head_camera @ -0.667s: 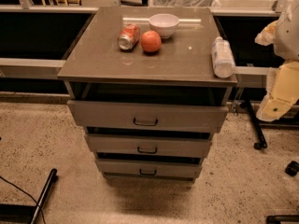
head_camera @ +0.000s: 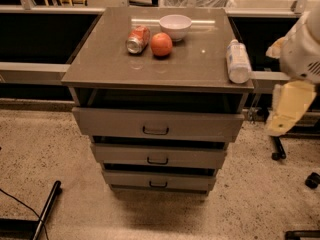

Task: Open top drawer

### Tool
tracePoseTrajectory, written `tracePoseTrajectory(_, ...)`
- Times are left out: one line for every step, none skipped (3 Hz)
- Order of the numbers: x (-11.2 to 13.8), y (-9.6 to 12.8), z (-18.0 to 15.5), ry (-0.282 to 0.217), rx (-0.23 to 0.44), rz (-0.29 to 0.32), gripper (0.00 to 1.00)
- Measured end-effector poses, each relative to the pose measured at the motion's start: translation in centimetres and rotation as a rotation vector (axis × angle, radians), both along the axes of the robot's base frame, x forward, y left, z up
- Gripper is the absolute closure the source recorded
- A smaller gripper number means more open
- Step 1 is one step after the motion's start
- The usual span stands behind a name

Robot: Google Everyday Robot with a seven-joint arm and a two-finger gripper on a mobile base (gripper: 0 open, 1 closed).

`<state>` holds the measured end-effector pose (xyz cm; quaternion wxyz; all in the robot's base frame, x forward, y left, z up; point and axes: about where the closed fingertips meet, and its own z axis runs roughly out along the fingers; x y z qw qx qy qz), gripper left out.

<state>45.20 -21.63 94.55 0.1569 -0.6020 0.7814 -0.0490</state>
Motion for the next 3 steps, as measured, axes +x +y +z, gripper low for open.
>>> tracePoseTrajectory(-0.1,1.3,-4.0,-0.046,-0.045,0.023,0.0)
tracePoseTrajectory(0.7,1.6,-10.4,-0.031,0.015,0.075,0.0)
tracePoseTrajectory(1.4,2.2,-10.4,-0.04,0.034,0.109,0.0)
